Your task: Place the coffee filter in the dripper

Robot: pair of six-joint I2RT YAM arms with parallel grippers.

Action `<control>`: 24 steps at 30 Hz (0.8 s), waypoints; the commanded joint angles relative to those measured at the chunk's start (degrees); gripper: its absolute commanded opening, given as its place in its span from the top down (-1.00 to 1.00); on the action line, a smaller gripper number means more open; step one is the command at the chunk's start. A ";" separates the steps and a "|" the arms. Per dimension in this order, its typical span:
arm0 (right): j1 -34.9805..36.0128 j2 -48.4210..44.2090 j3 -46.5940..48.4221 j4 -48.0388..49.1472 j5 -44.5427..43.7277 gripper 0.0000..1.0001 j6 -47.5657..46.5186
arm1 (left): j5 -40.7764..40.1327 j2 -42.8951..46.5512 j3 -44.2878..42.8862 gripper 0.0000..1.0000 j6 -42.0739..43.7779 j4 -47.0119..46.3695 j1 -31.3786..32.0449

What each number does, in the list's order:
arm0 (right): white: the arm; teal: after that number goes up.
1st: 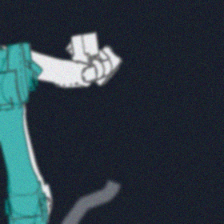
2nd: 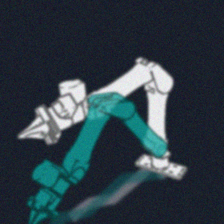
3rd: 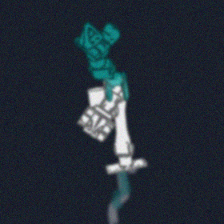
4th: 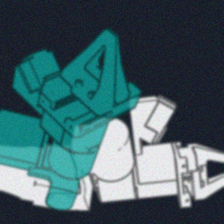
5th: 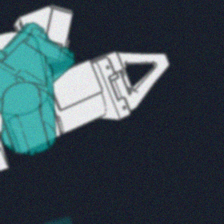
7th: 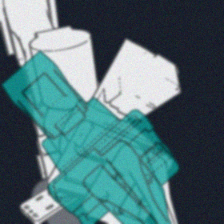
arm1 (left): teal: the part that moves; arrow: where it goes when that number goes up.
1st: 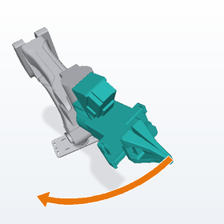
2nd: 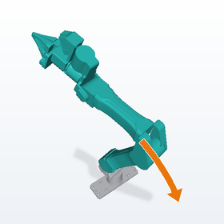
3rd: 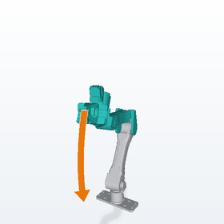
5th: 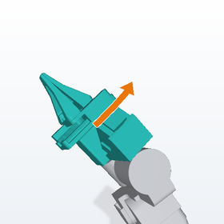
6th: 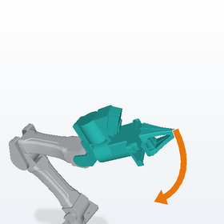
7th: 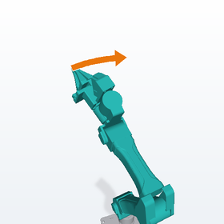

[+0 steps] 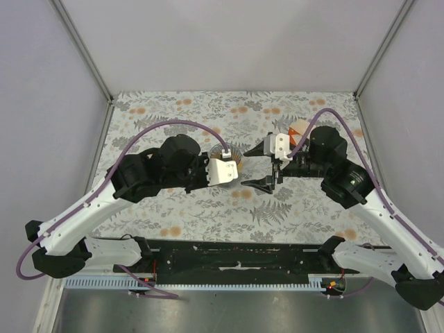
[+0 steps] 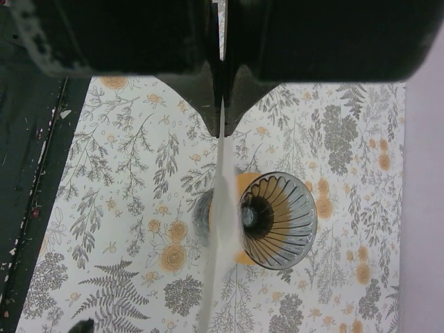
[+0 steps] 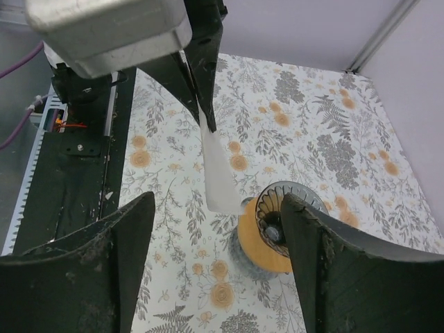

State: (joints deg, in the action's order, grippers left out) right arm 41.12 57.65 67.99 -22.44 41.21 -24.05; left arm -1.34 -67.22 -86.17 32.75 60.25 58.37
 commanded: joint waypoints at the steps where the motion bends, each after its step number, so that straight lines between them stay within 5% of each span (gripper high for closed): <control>1: -2.80 -3.50 -1.98 6.70 4.67 -0.64 5.24 | 1.08 1.74 -1.11 0.96 -3.48 -1.98 0.17; 8: -3.59 1.32 -0.85 9.69 6.85 -0.96 11.74 | 5.38 0.60 -5.48 0.96 -6.38 -1.10 0.17; 14: -3.24 3.44 -0.75 13.11 12.22 -0.80 13.07 | 11.80 -1.60 -11.39 0.96 -8.06 1.01 -0.36; 18: -2.98 3.70 -1.10 15.67 18.11 -0.23 14.39 | 13.64 -2.04 -11.39 0.96 -8.32 1.27 -0.62; 20: -2.98 4.05 -0.84 15.06 18.73 0.16 13.77 | 14.61 -2.47 -11.91 0.96 -8.58 1.36 -0.62; 22: -2.98 3.96 -1.01 14.53 18.99 0.75 13.07 | 15.93 -3.00 -13.05 0.96 -8.93 1.80 -0.62; 24: -2.98 3.70 -1.36 13.30 18.56 1.00 11.76 | 18.73 -3.44 -14.72 0.96 -9.28 2.85 -0.89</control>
State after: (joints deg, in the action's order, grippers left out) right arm 38.04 62.24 66.02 -10.04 57.34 -11.29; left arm 11.53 -69.97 -96.75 26.20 61.78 58.02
